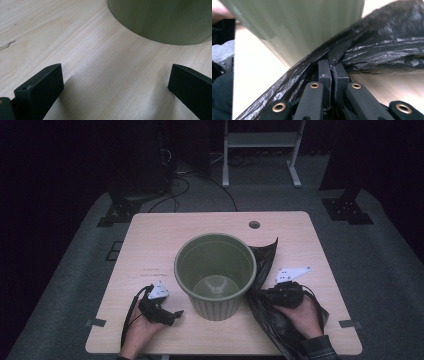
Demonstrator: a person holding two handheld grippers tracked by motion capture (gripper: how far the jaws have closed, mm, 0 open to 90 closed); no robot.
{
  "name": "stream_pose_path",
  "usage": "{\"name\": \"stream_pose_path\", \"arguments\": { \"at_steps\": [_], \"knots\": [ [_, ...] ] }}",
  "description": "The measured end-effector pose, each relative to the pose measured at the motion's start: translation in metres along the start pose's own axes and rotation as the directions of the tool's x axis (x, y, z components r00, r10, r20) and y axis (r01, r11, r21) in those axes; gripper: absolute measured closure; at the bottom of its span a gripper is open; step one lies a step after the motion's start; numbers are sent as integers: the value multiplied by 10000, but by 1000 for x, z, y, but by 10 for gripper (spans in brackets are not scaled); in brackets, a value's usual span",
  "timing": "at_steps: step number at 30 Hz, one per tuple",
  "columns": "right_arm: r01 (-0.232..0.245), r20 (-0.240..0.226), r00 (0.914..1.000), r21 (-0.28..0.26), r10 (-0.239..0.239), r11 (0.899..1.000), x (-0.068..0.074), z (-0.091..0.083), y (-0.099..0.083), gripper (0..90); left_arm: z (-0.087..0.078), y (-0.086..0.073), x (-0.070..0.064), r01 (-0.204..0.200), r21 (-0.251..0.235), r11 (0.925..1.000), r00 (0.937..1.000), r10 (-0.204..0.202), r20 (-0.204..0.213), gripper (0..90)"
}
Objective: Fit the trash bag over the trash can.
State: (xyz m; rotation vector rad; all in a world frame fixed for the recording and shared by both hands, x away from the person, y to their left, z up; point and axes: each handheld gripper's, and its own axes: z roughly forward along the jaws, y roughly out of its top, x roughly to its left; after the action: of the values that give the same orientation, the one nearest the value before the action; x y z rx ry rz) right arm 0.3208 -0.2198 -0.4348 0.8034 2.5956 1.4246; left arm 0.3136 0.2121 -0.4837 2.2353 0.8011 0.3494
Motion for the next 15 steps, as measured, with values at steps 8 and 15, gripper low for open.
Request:
{"name": "stream_pose_path", "arguments": {
  "at_steps": [8,15],
  "knots": [
    [264,-717,9969,-864,-326,9959,7,-23,18,875,0,0,0,1,-3,10000,10000,-1,0,0],
    [634,-1123,9907,-1166,-765,9912,17,-37,35,875,0,0,0,-2,6,10000,10000,2,1,0]
  ]
}}
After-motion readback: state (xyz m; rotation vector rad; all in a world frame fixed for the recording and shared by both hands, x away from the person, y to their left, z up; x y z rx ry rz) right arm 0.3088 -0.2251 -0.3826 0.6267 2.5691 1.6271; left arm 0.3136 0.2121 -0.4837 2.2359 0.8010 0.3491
